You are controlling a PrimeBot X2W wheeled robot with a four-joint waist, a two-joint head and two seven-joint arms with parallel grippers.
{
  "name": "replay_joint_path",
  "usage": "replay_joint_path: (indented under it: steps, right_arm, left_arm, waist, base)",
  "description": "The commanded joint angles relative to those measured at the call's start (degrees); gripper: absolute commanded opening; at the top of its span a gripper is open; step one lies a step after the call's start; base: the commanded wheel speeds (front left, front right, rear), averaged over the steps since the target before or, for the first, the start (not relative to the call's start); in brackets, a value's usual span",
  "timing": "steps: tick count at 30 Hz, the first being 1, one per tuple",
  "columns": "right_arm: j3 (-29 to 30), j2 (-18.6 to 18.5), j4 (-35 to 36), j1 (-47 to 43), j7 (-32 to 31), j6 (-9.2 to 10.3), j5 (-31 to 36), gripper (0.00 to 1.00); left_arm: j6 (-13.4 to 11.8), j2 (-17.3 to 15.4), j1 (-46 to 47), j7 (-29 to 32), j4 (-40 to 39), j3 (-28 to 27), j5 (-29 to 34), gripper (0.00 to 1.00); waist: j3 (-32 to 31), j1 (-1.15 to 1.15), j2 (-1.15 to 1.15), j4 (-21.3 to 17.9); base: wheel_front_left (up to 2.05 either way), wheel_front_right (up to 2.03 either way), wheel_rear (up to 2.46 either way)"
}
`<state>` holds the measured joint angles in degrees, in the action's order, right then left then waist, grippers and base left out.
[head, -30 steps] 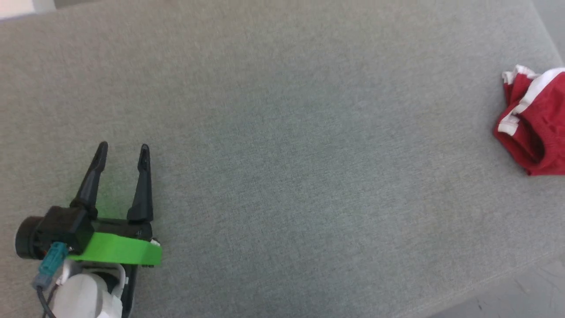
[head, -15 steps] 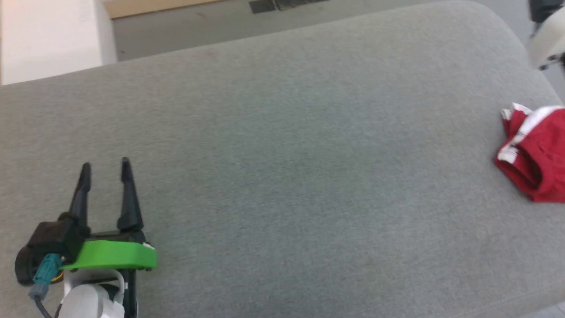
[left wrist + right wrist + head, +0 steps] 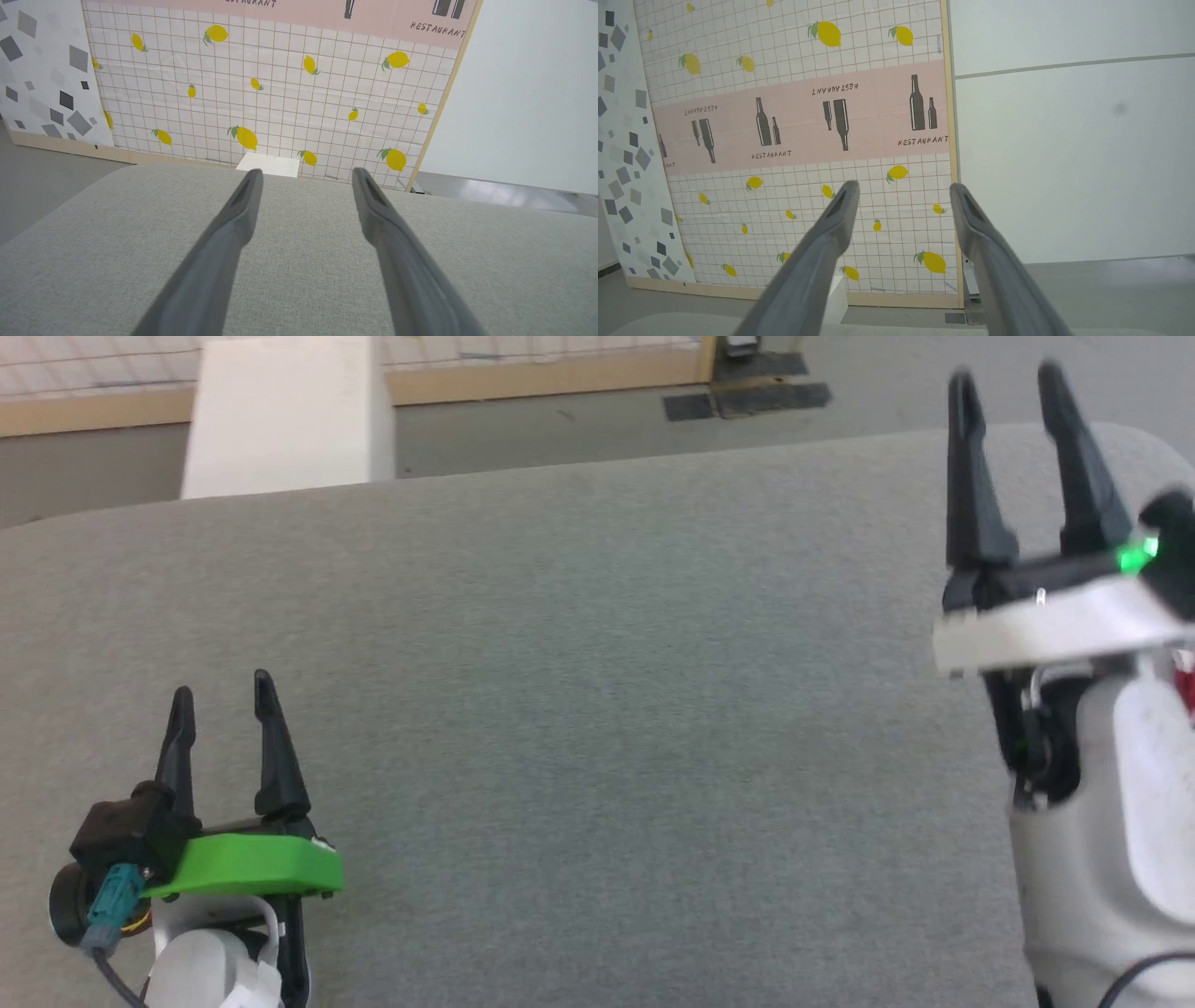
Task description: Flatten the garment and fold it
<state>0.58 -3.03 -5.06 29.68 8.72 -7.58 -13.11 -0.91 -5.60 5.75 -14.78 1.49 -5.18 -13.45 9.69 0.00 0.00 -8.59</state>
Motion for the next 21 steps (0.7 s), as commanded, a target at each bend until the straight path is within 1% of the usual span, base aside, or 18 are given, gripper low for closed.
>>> replay_joint_path:
  steps: [1,4,6,9,13,17,18,21]
  right_arm:
    - [0.26,0.08,-0.3,-2.06,1.82,0.09,-0.61,1.0]
    - [0.29,0.12,-1.77,-6.38,4.82,0.09,-2.57,1.0]
    - [0.5,0.13,-2.76,-9.18,5.67,0.09,-2.63,1.0]
    - [0.77,0.13,-3.52,-12.57,6.18,0.09,-2.91,1.0]
    - [1.08,0.14,-1.82,-16.67,6.25,0.09,-3.72,1.0]
    - [-0.36,0.14,-0.52,-20.02,6.26,0.09,-2.9,1.0]
    - [-1.71,0.14,-0.5,-22.09,6.27,0.09,-1.86,1.0]
    - [-2.01,0.14,-0.72,-23.7,6.27,0.09,-0.33,1.0]
  left_arm:
    - [-0.11,0.3,0.99,-0.21,0.32,0.04,0.33,1.0]
    - [-0.25,0.77,1.09,-0.21,1.16,0.24,0.61,1.0]
    - [-0.45,1.05,0.93,-0.21,1.69,0.42,0.87,1.0]
    - [-0.67,1.42,0.6,-0.21,2.31,0.67,1.08,1.0]
    - [-0.97,1.89,-0.19,-0.21,3.13,1.07,1.25,1.0]
    - [-1.4,2.21,-1.24,-0.21,3.79,1.98,1.69,1.0]
    - [-1.83,2.34,-1.84,-0.21,4.69,2.97,2.93,1.0]
    - [-2.28,2.42,-2.23,-0.21,5.35,4.05,4.35,1.0]
  waist:
    - [-1.73,0.0,0.0,2.59]
    - [-2.85,0.0,0.0,3.8]
    - [-3.55,0.0,0.0,4.44]
    - [-4.57,0.0,0.0,5.17]
    - [-5.94,0.0,0.0,5.85]
    - [-6.74,0.0,0.0,6.15]
    - [-7.28,0.0,0.0,6.45]
    - [-7.6,0.0,0.0,6.78]
  base:
    - [0.0,0.0,0.0]
    - [0.0,0.0,0.0]
    - [0.0,0.0,0.0]
    - [0.0,0.0,0.0]
    - [0.0,0.0,0.0]
    - [0.0,0.0,0.0]
    - [0.0,0.0,0.0]
    - [0.0,0.0,0.0]
